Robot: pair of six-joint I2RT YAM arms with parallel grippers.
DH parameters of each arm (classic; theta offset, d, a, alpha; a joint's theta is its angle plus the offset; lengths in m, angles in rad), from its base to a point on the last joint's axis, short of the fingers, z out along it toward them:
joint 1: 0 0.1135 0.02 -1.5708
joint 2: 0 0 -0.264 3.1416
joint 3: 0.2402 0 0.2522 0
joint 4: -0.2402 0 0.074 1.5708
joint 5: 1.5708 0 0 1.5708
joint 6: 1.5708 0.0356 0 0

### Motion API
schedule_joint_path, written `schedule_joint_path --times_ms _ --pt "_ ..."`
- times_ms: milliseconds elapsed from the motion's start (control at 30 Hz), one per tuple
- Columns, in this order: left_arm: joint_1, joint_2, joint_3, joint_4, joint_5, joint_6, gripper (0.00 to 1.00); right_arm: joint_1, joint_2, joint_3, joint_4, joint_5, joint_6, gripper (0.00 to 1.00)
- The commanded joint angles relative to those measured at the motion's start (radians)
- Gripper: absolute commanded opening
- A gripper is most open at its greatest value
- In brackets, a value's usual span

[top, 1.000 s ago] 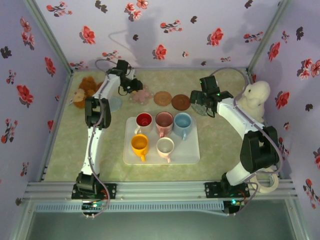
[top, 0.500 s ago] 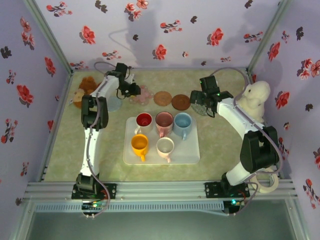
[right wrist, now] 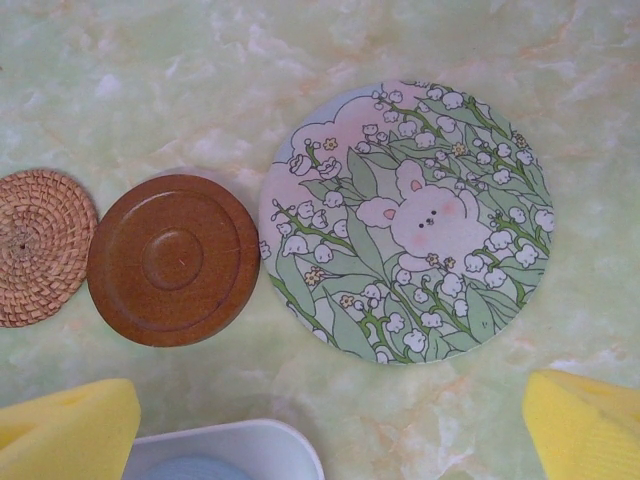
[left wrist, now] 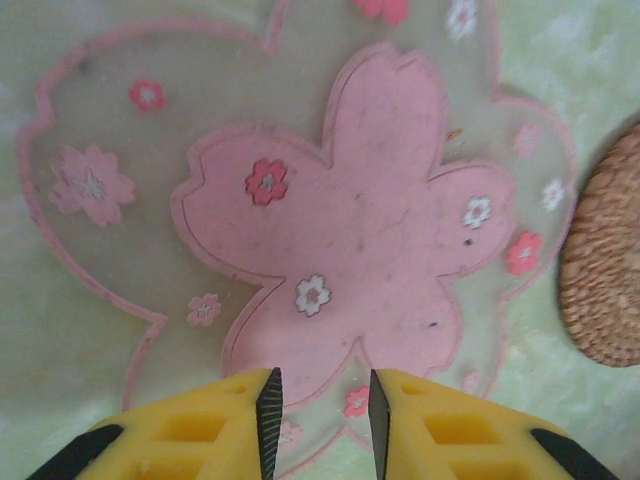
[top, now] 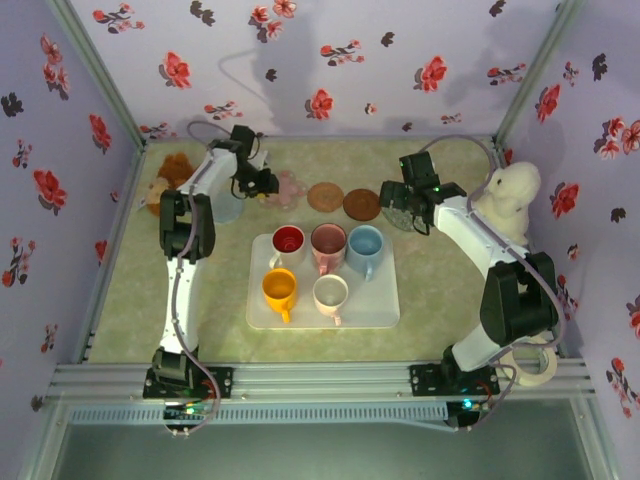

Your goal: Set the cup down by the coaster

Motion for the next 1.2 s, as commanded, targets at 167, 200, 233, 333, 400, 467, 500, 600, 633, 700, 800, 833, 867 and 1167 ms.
schedule_joint_path --times_ms 167,200,233,333,400,467,500,600,633,700,800,833,867,1167 --pt "0.005 0.094 0.215 0.104 -0.013 -0.048 0.42 0.000 0.016 0.015 0.009 -0.005 -0.004 0.99" --pt "0.006 0.119 0.244 0.106 -0.008 -0.055 0.42 0.001 0.017 0.018 0.006 -0.003 -0.006 0.99" --pt "0.008 0.146 0.276 0.106 -0.007 -0.066 0.44 0.001 0.018 0.019 0.005 0.002 -0.007 0.99" --pt "0.013 0.201 0.321 0.111 -0.007 -0.087 0.56 0.001 0.015 0.019 -0.001 0.008 -0.010 0.99" --pt "0.015 0.217 0.319 0.123 -0.007 -0.095 0.58 0.000 0.014 0.020 -0.006 0.013 -0.010 0.99" --pt "0.017 0.227 0.306 0.136 -0.022 -0.096 0.59 0.000 0.015 0.021 -0.012 0.018 -0.014 0.99" --pt "0.018 0.229 0.300 0.140 -0.032 -0.097 0.62 0.001 0.015 0.022 -0.013 0.020 -0.015 0.99" --pt "0.024 0.231 0.277 0.165 -0.047 -0.096 0.65 0.000 0.017 0.027 -0.019 0.022 -0.015 0.99" --pt "0.027 0.231 0.273 0.171 -0.047 -0.097 0.66 -0.001 0.019 0.028 -0.020 0.021 -0.018 0.99" --pt "0.031 0.231 0.269 0.179 -0.046 -0.099 0.66 -0.001 0.024 0.031 -0.020 0.018 -0.016 0.99" --pt "0.033 0.228 0.264 0.162 -0.040 -0.093 0.66 -0.001 0.032 0.036 -0.018 0.012 -0.015 0.99" --pt "0.033 0.226 0.254 0.159 -0.044 -0.088 0.67 -0.001 0.035 0.036 -0.016 0.010 -0.014 0.99" --pt "0.033 0.224 0.245 0.162 -0.052 -0.084 0.67 -0.001 0.036 0.038 -0.014 0.006 -0.015 0.99" --pt "0.039 0.225 0.256 0.194 -0.044 -0.073 0.73 -0.001 0.042 0.047 -0.020 -0.001 -0.020 0.99"
